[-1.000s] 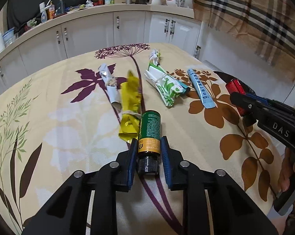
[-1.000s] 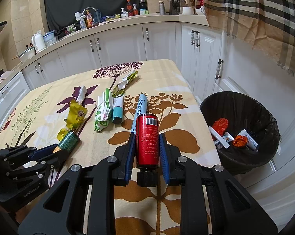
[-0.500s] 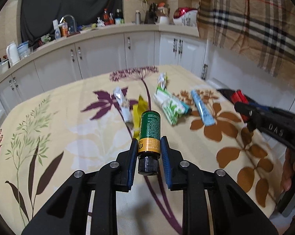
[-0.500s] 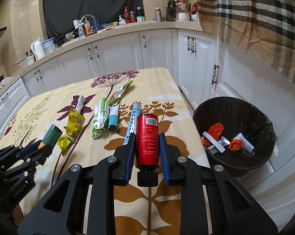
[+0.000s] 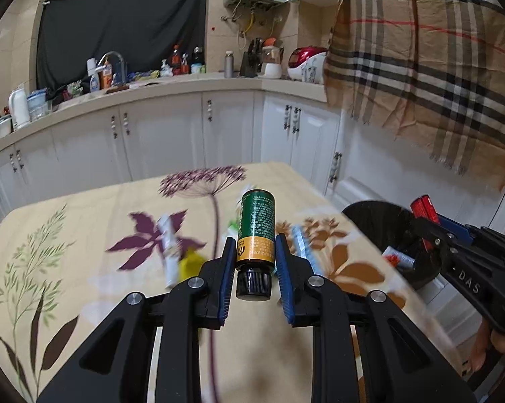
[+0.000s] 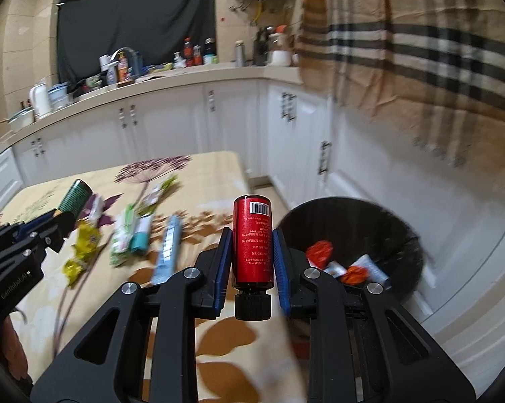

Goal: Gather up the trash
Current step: 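Carry the red can and green bottle over the bin and release both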

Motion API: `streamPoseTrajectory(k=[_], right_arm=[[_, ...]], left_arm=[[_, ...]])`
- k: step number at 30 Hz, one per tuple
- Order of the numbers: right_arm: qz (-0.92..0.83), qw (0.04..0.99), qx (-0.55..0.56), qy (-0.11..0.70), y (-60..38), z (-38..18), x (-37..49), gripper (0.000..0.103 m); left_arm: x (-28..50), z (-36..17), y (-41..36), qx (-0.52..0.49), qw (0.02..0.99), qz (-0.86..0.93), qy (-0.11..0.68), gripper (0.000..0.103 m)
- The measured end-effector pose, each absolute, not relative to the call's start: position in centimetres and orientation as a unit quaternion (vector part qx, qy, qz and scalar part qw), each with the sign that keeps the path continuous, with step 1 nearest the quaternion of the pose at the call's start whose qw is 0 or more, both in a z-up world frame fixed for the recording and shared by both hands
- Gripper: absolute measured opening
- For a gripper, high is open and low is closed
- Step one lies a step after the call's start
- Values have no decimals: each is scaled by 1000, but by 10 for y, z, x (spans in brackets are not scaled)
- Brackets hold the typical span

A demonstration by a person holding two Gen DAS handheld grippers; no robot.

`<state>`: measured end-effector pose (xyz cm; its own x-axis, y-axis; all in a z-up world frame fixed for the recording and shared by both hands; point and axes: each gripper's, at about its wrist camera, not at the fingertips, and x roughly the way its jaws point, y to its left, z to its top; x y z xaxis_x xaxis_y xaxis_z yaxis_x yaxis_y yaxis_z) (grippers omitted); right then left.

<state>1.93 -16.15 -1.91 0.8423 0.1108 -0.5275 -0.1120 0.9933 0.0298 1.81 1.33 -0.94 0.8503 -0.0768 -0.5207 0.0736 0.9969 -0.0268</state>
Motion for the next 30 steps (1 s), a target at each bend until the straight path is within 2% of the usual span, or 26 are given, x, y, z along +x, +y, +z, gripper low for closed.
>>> streamPoseTrajectory(k=[16,30], right_arm=[[-48,968,-1,245,-238,-26,61,23],[-83,961,31,261,-283,-52,106,23]], left_arm=[[80,-7,-85,27,962,-109,251,25],[134,-25,-148,63,950,-133,275,25]])
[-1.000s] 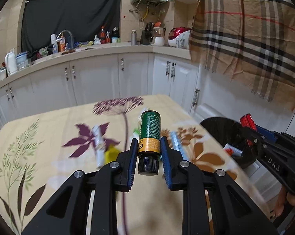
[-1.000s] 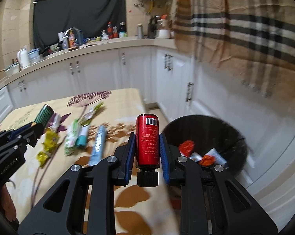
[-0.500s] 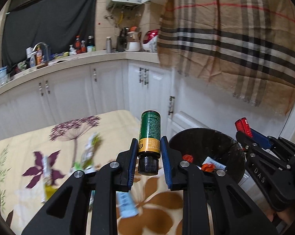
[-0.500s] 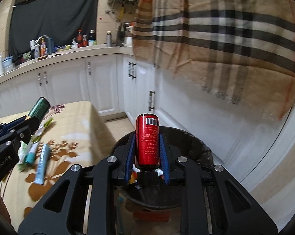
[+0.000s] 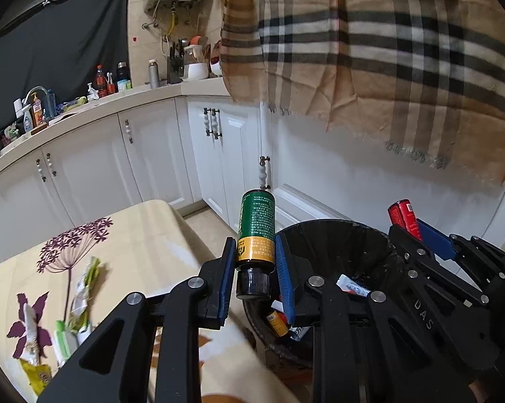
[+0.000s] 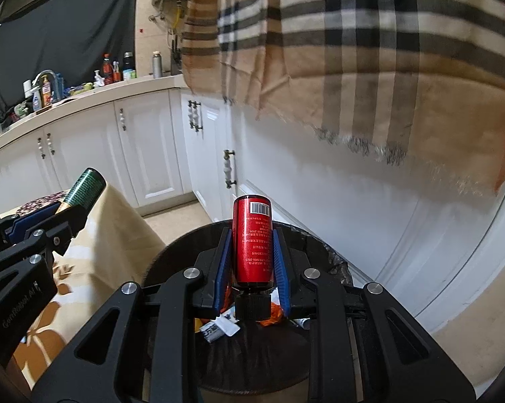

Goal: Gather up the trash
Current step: 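Carry the red can and green bottle over the bin and release both, then move both open tools back over the table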

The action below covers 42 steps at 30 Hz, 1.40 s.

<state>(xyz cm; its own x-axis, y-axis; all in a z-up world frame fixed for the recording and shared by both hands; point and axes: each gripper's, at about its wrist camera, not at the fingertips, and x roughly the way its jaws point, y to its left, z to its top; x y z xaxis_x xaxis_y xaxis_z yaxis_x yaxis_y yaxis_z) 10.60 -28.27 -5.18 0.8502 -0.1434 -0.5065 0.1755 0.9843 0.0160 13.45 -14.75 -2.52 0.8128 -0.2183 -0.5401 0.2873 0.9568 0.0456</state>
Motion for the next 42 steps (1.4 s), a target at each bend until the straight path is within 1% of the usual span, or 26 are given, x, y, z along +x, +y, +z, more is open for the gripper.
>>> streamPoseTrajectory(k=[6,8,10,12,20,23,28,31,37,42], right_arm=[[-95,956,43,274,-297,-65,125,24],[-102,955,42,276,-299,-69,130,27],[-104,953,44,280,-302,-72,133,33],[-109,953,46,279,-304,-73,133,34],[-107,953,47,279,-302,-69,122,35],[-100,954,46,278,-295,-64,117,36],[-81,957,45,275,-277,-54,106,36],[-64,958,49,275,-264,-48,100,36],[-30,961,42,273,-229,-35,88,36],[9,961,36,274,-193,-28,79,37]], left_arm=[[152,-34,-164,72,944,-140,291,25],[156,-37,-169,77,941,-144,297,25],[160,-41,-172,78,939,-144,303,25],[163,-43,-172,77,936,-145,310,27],[159,-36,-160,62,939,-139,308,40],[152,-32,-148,54,941,-133,306,44],[139,-23,-125,47,945,-120,302,45],[129,-18,-107,43,948,-105,297,50],[104,-12,-59,33,955,-61,288,51],[83,-12,-14,25,958,-13,287,54]])
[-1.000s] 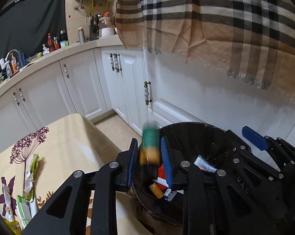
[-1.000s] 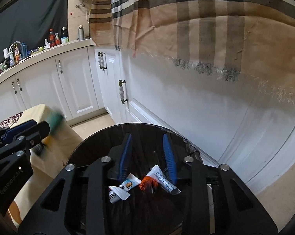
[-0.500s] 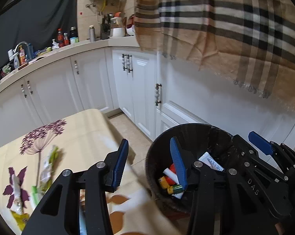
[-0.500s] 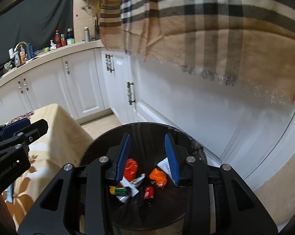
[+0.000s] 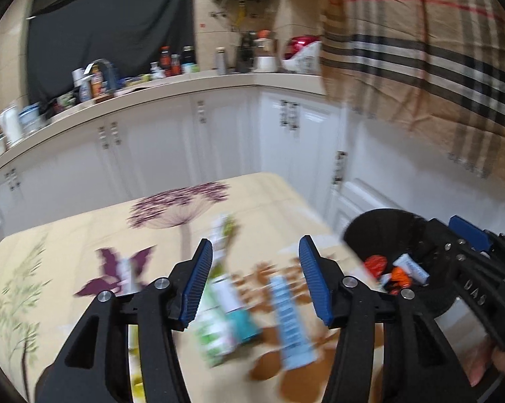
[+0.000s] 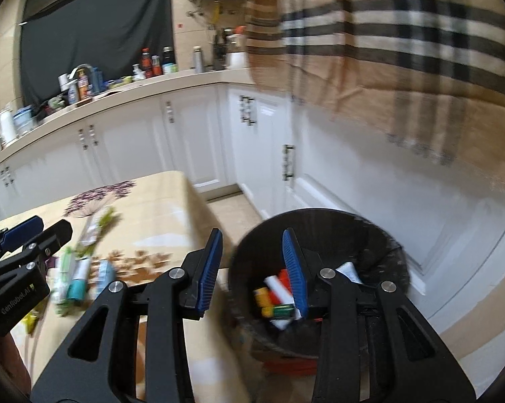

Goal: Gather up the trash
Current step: 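Move both open tools back over the table, then grasp the blue printed tube with the right tool while the left tool grasps the yellow wrapper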

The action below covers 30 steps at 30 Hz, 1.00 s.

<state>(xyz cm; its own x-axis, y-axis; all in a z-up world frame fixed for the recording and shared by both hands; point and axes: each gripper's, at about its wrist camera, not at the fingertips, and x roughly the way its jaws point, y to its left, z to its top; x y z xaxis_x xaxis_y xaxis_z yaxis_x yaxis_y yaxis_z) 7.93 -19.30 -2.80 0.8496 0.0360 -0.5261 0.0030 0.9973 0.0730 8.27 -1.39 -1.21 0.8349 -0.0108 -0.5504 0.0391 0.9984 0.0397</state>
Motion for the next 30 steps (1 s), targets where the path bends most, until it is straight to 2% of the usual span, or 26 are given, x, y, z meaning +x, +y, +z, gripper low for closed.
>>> streamPoseTrajectory(k=[15,30], right_arm=[[101,948,-9,303,-89,-32,69,37],[108,909,-25,402,-59,-67,96,37]], left_arm=[[36,-25,96,-6,947,96,306,55],[21,-42,152,-46,930,127,341,58]])
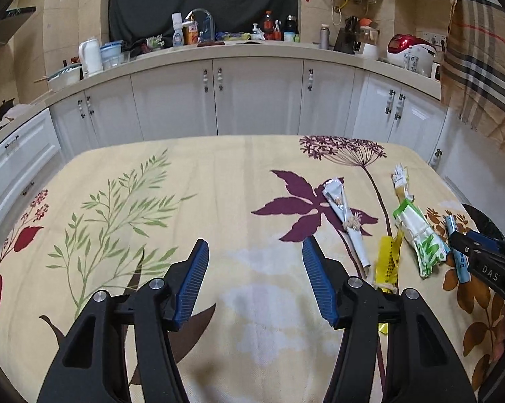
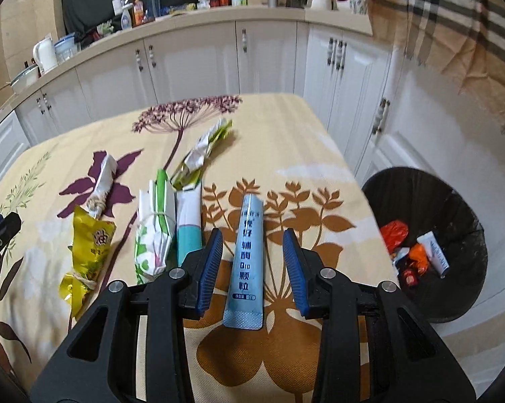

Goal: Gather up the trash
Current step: 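Grasp the blue printed tube with the right tool while the left tool grasps the yellow wrapper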

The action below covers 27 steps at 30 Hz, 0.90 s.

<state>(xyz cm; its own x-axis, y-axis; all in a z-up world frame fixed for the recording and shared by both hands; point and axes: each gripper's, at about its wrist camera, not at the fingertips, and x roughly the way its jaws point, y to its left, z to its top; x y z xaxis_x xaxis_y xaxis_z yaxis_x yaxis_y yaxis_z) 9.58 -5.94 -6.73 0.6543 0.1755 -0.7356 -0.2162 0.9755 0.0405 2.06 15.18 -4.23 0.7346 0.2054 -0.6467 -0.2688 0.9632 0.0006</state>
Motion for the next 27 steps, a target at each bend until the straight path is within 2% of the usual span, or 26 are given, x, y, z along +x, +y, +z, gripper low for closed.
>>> streamPoseTrajectory(k=[5,7,8,25,27], right_arm=[[110,898,-30,425,-59,-75,99,33],[110,898,-38,425,-58,-75,99,20],[110,897,-43,425,-57,-75,98,18],[115,907,-14,405,-94,-66,90,17],[115,908,-9,403,-98,-65,90,17]], left_arm=[[23,-46,145,-48,928,111,352,60],[24,-48,141,-47,928,106,355,60],[24,-48,138,-47,927,101,357,60],[44,-61,79,-24,918,38,394,60],[48,-64,74,-25,914,30,404,55]])
